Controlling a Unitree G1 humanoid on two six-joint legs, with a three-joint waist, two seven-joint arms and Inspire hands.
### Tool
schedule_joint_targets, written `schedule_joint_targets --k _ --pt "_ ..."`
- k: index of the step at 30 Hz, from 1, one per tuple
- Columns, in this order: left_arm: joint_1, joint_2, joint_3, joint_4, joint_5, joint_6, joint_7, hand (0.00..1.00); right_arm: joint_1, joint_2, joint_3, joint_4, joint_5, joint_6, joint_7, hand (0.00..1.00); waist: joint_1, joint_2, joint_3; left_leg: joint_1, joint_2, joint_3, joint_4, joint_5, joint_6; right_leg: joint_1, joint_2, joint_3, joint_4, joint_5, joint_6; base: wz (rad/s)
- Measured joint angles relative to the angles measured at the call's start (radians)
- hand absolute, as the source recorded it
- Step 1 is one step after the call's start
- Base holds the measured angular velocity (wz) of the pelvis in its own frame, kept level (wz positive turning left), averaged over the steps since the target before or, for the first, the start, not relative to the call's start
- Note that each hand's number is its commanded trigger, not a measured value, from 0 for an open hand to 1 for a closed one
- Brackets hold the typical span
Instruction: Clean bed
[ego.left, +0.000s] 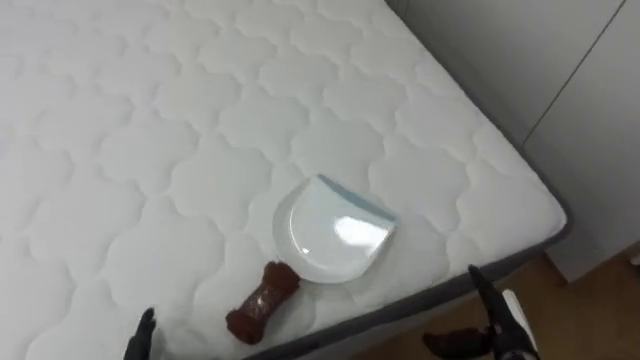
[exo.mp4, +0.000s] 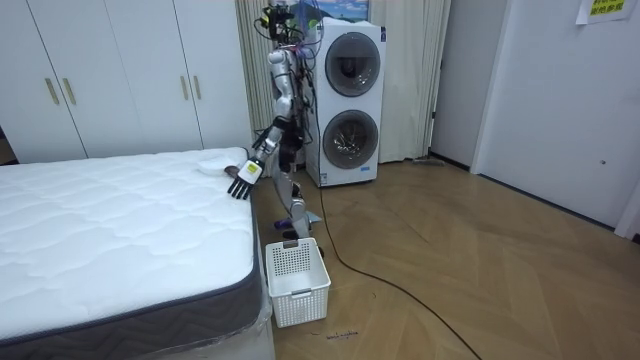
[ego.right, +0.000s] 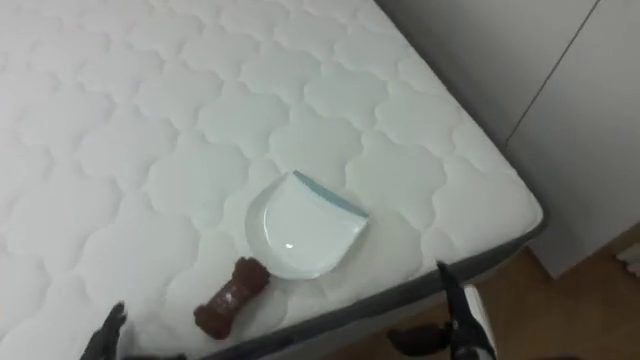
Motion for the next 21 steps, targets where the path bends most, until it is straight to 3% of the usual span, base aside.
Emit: schedule_joint_targets --k 4,8,9,14,17,21 --pt "0.024 -0.001 0.073 0.029 0.001 -0.008 0.011 0.00 0.031 0.003 -0.047 0.089 0.028 0.031 0.006 0.00 0.016 -0.003 -0.0022 0.023 -0.001 0.000 -0.017 0.000 0.000 0.035 0.005 0.000 -0.029 -0.001 0.006 -0.01" --pt "0.026 -0.009 0.122 0.086 0.001 -0.011 0.017 0.00 0.065 0.010 -0.109 0.137 0.042 0.061 0.006 0.00 0.015 0.002 0.0013 0.055 -0.001 0.001 -0.025 0.000 0.000 0.065 0.008 0.003 -0.038 -0.003 0.010 -0.03" --pt "0.033 -0.015 0.148 0.093 0.001 -0.010 0.016 0.00 0.074 0.013 -0.126 0.165 0.041 0.074 0.011 0.00 0.016 -0.006 -0.0014 0.060 -0.001 0.001 -0.030 0.000 0.000 0.072 0.010 0.004 -0.046 -0.004 0.012 0.00" --pt "0.033 -0.021 0.275 0.159 0.001 0.023 0.010 0.00 0.094 0.018 -0.177 0.277 0.020 0.179 0.051 0.00 0.027 -0.003 -0.0077 0.092 0.000 -0.002 -0.039 -0.003 -0.004 0.096 0.019 0.018 -0.050 -0.008 0.013 -0.09" --pt "0.042 -0.019 0.313 0.184 0.001 0.061 0.010 0.00 0.120 0.021 -0.182 0.307 -0.027 0.240 0.084 0.00 0.028 0.000 -0.0099 0.096 0.002 -0.006 -0.039 -0.004 -0.005 0.099 0.020 0.021 -0.048 -0.010 0.012 -0.02" --pt "0.066 -0.022 0.313 0.270 0.011 0.199 0.005 0.00 0.119 0.031 -0.197 0.340 -0.090 0.324 0.128 0.00 0.028 0.001 -0.0102 0.098 0.002 -0.009 -0.039 -0.004 -0.005 0.100 0.019 0.020 -0.045 -0.010 0.012 0.02"
